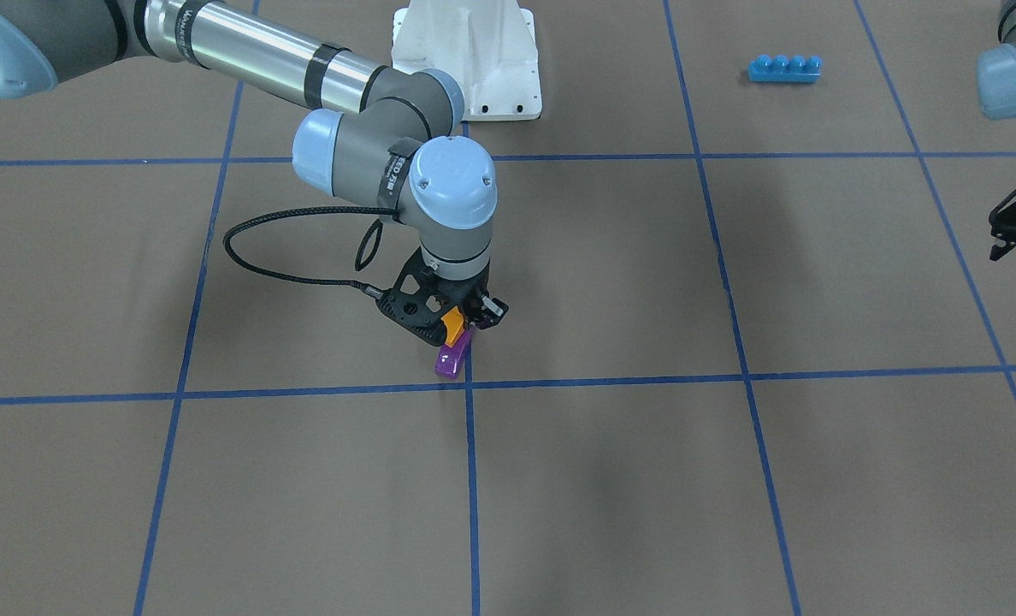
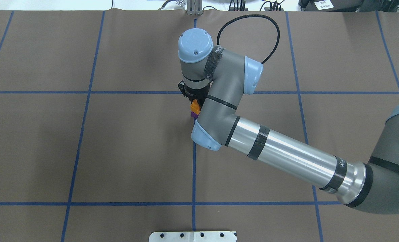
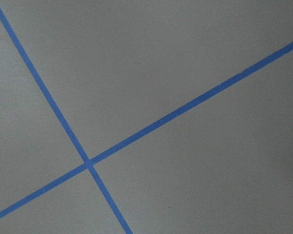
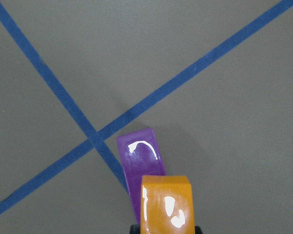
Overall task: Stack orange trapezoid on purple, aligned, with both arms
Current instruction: 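Lower the orange block onto the purple block and align it with the right gripper, then open the right gripper and lift it away from the stack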
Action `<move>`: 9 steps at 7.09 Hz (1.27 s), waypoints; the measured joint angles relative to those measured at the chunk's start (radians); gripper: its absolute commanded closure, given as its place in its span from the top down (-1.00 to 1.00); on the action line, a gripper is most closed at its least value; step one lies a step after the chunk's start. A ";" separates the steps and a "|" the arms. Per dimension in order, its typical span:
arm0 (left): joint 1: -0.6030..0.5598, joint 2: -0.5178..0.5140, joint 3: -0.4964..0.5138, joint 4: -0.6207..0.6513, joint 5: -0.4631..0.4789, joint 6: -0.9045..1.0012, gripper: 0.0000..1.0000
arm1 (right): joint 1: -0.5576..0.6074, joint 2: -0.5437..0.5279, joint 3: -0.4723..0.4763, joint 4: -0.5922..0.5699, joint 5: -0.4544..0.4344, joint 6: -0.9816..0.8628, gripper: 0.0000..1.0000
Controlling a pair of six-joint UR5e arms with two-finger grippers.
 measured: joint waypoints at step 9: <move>-0.001 -0.003 -0.008 0.000 0.000 -0.002 1.00 | 0.016 -0.029 0.015 0.089 0.012 0.000 1.00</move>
